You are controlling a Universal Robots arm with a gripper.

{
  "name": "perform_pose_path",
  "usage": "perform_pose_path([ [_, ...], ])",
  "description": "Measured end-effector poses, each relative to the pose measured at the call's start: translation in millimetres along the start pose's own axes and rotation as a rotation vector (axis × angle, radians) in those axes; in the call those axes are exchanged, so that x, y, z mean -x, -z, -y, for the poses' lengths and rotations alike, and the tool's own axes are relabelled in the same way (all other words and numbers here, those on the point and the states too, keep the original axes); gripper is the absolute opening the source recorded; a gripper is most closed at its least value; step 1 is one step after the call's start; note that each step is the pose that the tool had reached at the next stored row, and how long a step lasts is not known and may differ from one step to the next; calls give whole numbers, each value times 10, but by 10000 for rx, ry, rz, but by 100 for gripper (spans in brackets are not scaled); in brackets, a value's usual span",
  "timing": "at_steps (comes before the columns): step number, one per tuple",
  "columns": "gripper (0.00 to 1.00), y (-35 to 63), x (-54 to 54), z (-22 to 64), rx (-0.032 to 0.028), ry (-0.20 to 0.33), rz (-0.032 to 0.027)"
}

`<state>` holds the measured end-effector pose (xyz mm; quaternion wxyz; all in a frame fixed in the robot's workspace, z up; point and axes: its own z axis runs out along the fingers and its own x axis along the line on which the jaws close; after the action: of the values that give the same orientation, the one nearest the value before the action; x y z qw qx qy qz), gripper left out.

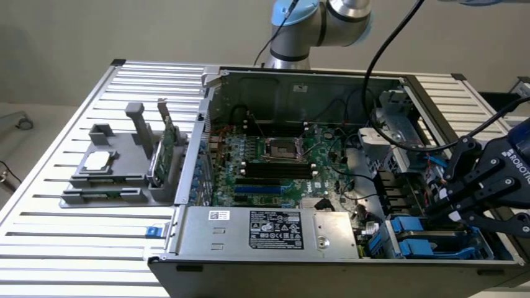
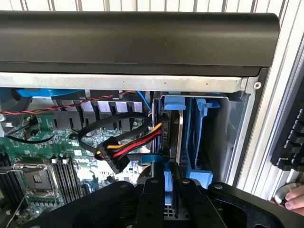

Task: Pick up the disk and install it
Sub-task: 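Insert the first disk wire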

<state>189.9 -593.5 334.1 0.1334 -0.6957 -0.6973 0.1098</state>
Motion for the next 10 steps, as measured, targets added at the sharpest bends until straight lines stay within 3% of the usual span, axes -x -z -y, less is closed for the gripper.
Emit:
perform_pose_path([
  [10,16,-4,-22,-8,0,3,-2],
])
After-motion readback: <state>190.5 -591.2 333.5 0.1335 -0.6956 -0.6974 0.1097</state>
